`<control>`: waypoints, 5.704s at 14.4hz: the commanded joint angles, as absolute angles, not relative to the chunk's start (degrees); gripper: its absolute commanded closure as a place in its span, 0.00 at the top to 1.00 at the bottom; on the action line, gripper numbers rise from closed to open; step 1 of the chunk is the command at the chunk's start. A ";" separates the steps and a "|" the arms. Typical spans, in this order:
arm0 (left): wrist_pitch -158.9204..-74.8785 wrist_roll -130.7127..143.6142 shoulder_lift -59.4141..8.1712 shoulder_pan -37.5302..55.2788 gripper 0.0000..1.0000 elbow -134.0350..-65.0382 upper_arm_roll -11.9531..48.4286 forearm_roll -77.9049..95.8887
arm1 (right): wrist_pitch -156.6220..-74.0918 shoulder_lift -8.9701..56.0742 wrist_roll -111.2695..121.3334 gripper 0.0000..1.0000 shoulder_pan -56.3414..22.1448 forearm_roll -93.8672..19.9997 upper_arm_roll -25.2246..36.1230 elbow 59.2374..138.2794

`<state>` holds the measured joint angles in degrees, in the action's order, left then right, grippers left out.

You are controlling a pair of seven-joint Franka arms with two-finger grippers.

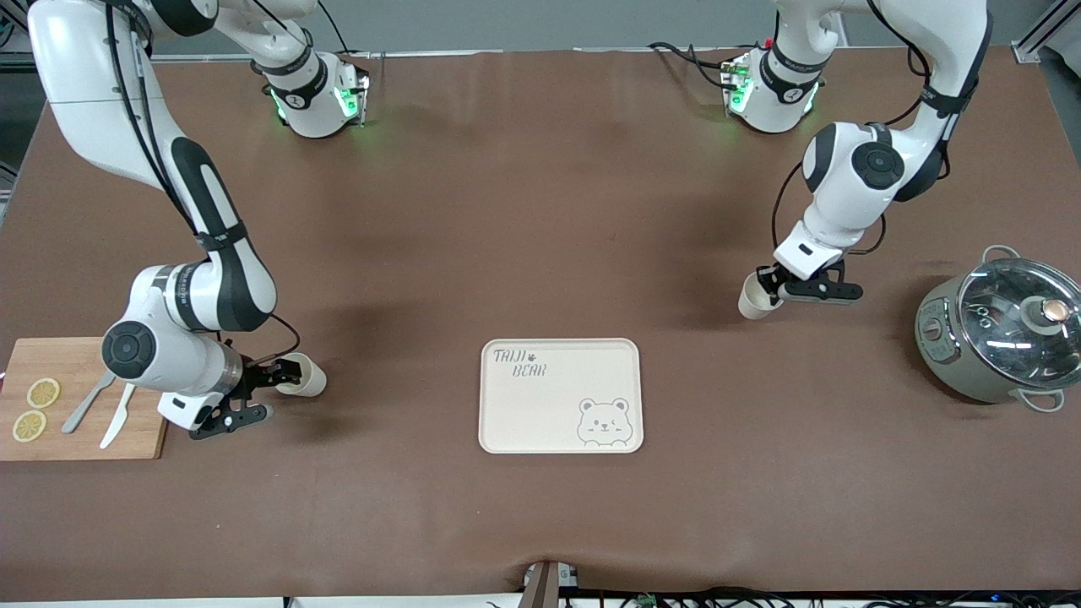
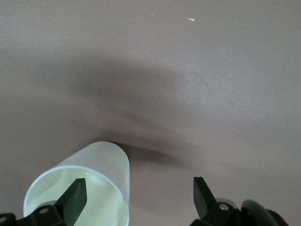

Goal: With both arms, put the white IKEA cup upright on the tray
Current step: 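Close both grippers around the rims of the two white cups, then carry both held cups toward the bear tray with both grippers, then lower both cups upright onto the tray and open both grippers, then withdraw the right gripper to rest while the left gripper releases its cup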

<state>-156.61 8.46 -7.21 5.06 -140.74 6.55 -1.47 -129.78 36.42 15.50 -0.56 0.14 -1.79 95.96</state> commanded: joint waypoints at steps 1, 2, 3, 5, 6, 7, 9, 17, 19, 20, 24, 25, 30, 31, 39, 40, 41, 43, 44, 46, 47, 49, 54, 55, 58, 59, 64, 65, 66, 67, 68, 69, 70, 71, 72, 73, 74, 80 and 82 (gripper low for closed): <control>-142.52 14.57 -7.20 5.45 0.00 -130.38 9.66 -1.85 | -130.96 35.33 16.44 1.00 -1.14 -0.79 -1.76 97.65; -138.73 16.24 -7.38 5.62 0.00 -127.30 10.45 -1.93 | -130.96 35.42 16.44 1.00 -1.14 -0.79 -1.76 97.65; -136.34 18.26 -7.99 5.62 0.00 -124.39 11.59 -1.93 | -130.96 35.42 16.44 0.93 -1.23 -0.79 -1.76 97.65; -133.43 23.53 -9.92 5.80 0.00 -118.42 13.61 -1.93 | -130.87 35.42 16.44 0.64 -1.14 -0.79 -1.76 97.73; -131.94 25.90 -11.67 5.80 0.00 -115.34 14.67 -1.93 | -130.87 35.42 16.52 0.55 -1.06 -0.79 -1.76 97.73; -130.53 28.10 -13.60 5.89 0.00 -112.09 15.46 -1.93 | -130.87 35.51 16.52 0.46 -1.05 -0.79 -1.76 97.73; -128.24 31.89 -17.56 7.90 0.00 -106.64 16.08 -2.37 | -130.96 35.42 16.52 0.21 -0.97 -0.79 -1.76 97.73; -127.18 47.52 -31.62 16.60 0.00 -93.10 15.56 -8.59 | -130.87 35.42 16.35 0.00 -1.75 -0.79 -1.76 97.47; -127.26 52.54 -37.24 18.89 0.00 -88.18 15.47 -12.46 | -130.35 35.07 15.65 0.00 -2.46 -0.79 -1.76 96.95; -127.18 53.95 -39.27 19.59 0.00 -86.50 15.47 -13.96 | -130.08 34.89 15.21 0.00 -2.90 -0.79 -1.76 96.33; -127.27 52.74 -42.27 20.21 0.00 -85.08 15.29 -16.26 | -125.10 34.19 5.22 0.00 -6.49 -0.88 -2.02 90.73; -127.27 52.73 -42.54 20.21 0.00 -85.08 15.29 -16.35 | -121.76 34.19 1.97 0.00 -7.55 -0.88 -2.37 87.66; -127.27 53.17 -43.68 20.74 0.00 -85.08 15.29 -16.52 | -115.31 34.89 -16.22 0.00 -13.08 -4.57 -4.39 80.51; -127.35 53.26 -43.68 21.00 0.00 -85.08 15.29 -16.44 | -115.49 35.33 -20.61 0.00 -15.27 -4.48 -4.39 79.90; -128.14 53.26 -44.12 21.09 0.00 -84.82 14.77 -16.52 | -124.61 44.11 -40.68 0.00 -25.30 -3.87 -4.04 72.95; -128.41 53.26 -44.12 21.27 0.00 -84.55 14.77 -16.52 | -126.46 45.08 -42.00 0.00 -26.18 -3.78 -3.87 72.78; -128.50 53.26 -44.12 21.27 0.00 -84.55 14.68 -16.52 | -127.95 46.13 -43.84 0.00 -26.80 -3.69 -3.78 71.99; -128.50 53.35 -44.03 21.44 0.00 -84.46 14.33 -17.14 | -128.67 48.15 -45.87 0.00 -28.20 -3.34 -3.43 69.53; -128.50 53.35 -44.03 21.53 0.00 -84.46 14.24 -17.31 | -128.67 48.86 -46.57 0.00 -29.43 -2.99 -2.30 68.74; -128.58 53.70 -44.03 21.71 0.00 -84.46 13.89 -17.66 | -128.76 50.35 -47.55 0.00 -31.98 -2.81 0.08 67.77; -129.28 53.88 -44.03 21.97 0.00 -84.46 13.54 -18.62 | -129.11 51.14 -47.64 0.00 -32.69 -2.73 0.44 67.50; -130.78 55.36 -44.12 22.32 0.00 -84.46 13.45 -19.07 | -130.43 51.85 -47.55 0.00 -32.87 -2.46 0.44 67.67; -131.48 56.34 -44.12 22.24 0.00 -84.55 13.45 -18.98 | -130.87 52.91 -48.51 0.00 -33.49 -0.80 0.44 67.94; -132.18 56.42 -44.12 22.24 0.00 -84.55 13.53 -18.98 | -130.87 52.91 -48.52 0.00 -33.49 -0.53 0.44 68.03; -133.94 56.51 -45.08 22.24 0.00 -84.55 13.54 -18.90 | -130.96 52.91 -48.52 0.00 -33.40 -0.53 0.44 68.20; -134.64 56.51 -45.26 22.15 0.00 -84.64 13.54 -18.90 | -130.96 52.91 -48.43 0.00 -33.14 -0.53 0.44 68.20; -135.88 57.04 -45.88 22.15 0.00 -84.64 13.45 -18.90 | -130.87 52.47 -48.43 1.00 -33.13 1.93 0.35 68.29; -135.88 57.04 -45.88 22.24 0.00 -84.64 13.45 -18.98 | -130.52 51.86 -48.17 1.00 -33.05 2.11 0.35 68.29; -135.88 57.04 -45.97 22.15 0.00 -84.64 13.45 -18.98 | -130.08 51.07 -47.90 1.00 -32.79 2.11 0.35 68.29; -135.88 56.87 -45.97 22.15 0.31 -84.64 13.45 -18.98 | -129.64 50.54 -47.47 1.00 -32.61 2.11 0.35 68.47; -135.97 56.34 -46.49 22.24 0.99 -84.64 13.27 -19.07 | -128.77 49.32 -47.46 1.00 -32.00 1.85 0.18 69.08; -135.97 56.77 -46.67 22.32 1.00 -84.55 13.10 -19.42 | -126.93 47.57 -47.11 1.00 -31.64 1.76 0.09 69.52; -135.97 56.86 -46.58 22.32 1.00 -84.55 13.18 -19.60 | -124.48 46.24 -46.59 1.00 -31.64 1.67 0.00 69.61; -135.97 56.95 -46.41 22.32 1.00 -84.64 13.18 -19.60 | -121.32 44.23 -46.06 1.00 -31.55 1.67 0.00 69.70; -135.97 57.30 -46.41 22.32 1.00 -84.64 13.18 -19.60 | -117.90 42.21 -44.84 1.00 -31.38 1.32 0.00 70.13; -135.97 57.57 -46.32 22.24 1.00 -84.64 13.18 -19.60 | -115.08 39.32 -43.35 1.00 -30.77 1.06 0.00 71.18; -135.97 57.66 -46.14 22.24 1.00 -84.64 13.18 -19.60 | -113.40 35.72 -42.11 1.00 -30.24 0.97 -0.09 73.63; -135.53 58.71 -45.70 22.24 1.00 -84.64 13.18 -19.60 | -104.52 14.27 -28.41 1.00 -23.65 -1.66 -0.09 88.75; -135.18 59.33 -45.09 22.15 1.00 -84.64 13.18 -19.69 | -102.66 7.59 -26.03 1.00 -22.24 -1.67 0.09 93.49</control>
<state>-135.76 57.01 -45.65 21.46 -85.35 13.85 -17.71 -102.69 16.38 -28.65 -23.89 -0.78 0.71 84.64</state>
